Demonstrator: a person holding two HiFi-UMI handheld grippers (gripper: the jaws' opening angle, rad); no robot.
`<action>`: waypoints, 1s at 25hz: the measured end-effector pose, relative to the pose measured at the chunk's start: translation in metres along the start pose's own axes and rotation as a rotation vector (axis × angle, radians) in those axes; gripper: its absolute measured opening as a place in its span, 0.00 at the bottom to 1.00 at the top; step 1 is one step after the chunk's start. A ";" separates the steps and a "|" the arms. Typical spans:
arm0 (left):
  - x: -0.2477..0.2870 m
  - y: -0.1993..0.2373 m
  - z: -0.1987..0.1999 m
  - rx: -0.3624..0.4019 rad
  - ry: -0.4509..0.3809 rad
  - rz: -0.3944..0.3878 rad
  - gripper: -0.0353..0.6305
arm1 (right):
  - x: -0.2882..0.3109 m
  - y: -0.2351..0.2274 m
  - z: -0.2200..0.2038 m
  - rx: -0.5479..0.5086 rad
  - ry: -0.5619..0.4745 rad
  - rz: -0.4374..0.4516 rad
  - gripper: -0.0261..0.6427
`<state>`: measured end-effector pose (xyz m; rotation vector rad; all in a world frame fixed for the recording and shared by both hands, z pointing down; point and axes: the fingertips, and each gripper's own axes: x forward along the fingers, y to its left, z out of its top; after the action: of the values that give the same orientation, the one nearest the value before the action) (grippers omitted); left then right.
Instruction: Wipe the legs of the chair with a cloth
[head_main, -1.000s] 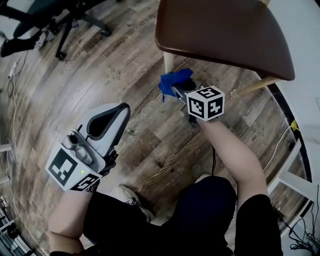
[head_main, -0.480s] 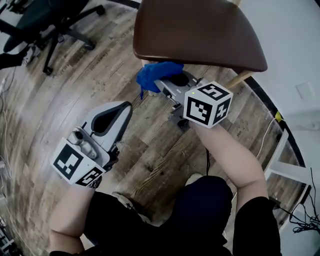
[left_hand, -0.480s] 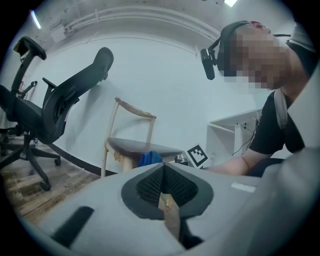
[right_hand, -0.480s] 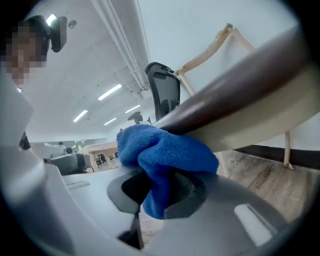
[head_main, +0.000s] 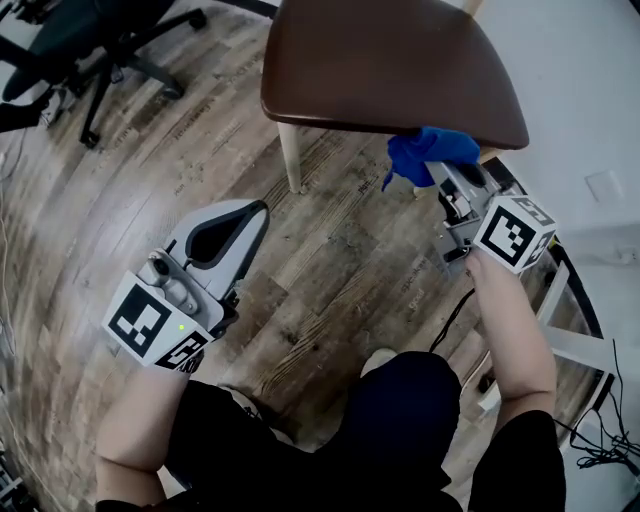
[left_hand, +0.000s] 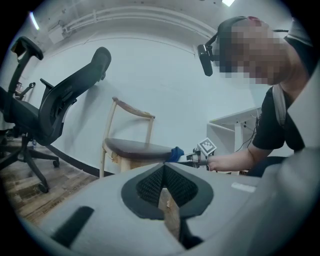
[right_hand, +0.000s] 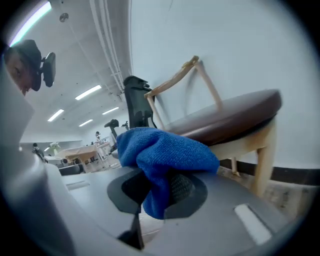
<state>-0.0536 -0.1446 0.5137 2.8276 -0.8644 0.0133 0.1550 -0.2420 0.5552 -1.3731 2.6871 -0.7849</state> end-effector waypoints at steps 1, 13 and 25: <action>0.000 0.002 -0.001 -0.002 0.003 0.004 0.05 | -0.012 -0.016 0.005 0.007 -0.007 -0.042 0.14; 0.011 0.008 -0.008 -0.021 0.027 0.001 0.05 | -0.073 -0.110 0.023 0.055 -0.058 -0.252 0.14; 0.004 0.014 -0.020 -0.020 0.069 0.038 0.05 | -0.048 -0.194 -0.111 0.213 0.016 -0.346 0.14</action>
<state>-0.0569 -0.1549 0.5358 2.7740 -0.8975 0.1055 0.3038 -0.2527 0.7286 -1.8007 2.3181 -1.0728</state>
